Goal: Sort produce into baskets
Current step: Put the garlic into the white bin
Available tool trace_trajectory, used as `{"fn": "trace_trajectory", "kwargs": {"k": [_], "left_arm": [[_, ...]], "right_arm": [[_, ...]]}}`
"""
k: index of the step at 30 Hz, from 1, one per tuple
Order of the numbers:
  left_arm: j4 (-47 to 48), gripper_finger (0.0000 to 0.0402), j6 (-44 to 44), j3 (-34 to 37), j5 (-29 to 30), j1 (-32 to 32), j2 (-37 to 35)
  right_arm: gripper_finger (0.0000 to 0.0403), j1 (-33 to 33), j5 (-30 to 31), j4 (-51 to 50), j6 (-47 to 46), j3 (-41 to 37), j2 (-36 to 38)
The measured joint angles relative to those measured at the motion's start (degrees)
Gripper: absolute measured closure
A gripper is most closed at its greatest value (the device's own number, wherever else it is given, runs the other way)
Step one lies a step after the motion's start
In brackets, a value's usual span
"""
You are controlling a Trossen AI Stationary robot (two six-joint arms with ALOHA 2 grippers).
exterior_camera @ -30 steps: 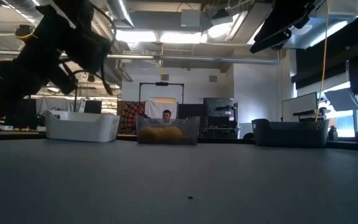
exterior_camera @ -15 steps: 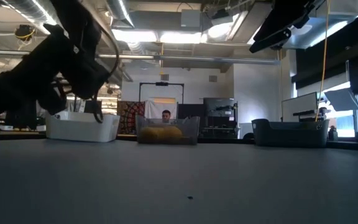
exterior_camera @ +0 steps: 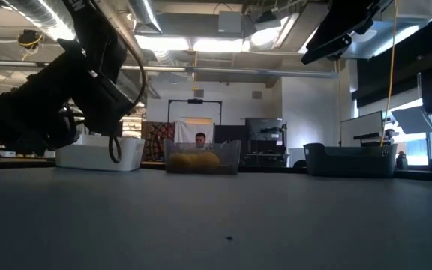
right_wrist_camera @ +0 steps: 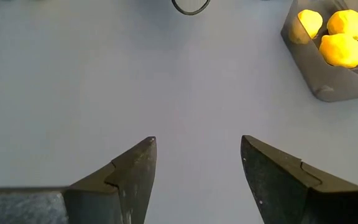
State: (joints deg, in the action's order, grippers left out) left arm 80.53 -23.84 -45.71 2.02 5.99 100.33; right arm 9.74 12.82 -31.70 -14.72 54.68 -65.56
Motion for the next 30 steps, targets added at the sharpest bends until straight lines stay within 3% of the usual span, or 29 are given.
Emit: {"fn": "trace_trajectory", "kwargs": {"k": [5,12,24,30], "left_arm": [[-5.06,0.0125,3.4,1.2,-0.74,0.03,0.0],[-5.19,0.0129,4.72,1.92,-1.25,0.03,0.02],[-5.61,0.0243,6.96,1.92,-1.25,0.03,0.02],[-5.58,0.0263,7.77,1.84,-1.21,0.03,0.02]], "right_arm": [[0.0171,0.0,0.0,-0.25,0.0,0.0,0.0],[0.0171,0.0,0.0,-0.26,0.0,0.0,0.0],[0.0171,0.0,0.0,-0.22,0.02,0.0,0.0],[0.0171,0.0,0.0,-0.2,0.19,0.0,0.0]]}}
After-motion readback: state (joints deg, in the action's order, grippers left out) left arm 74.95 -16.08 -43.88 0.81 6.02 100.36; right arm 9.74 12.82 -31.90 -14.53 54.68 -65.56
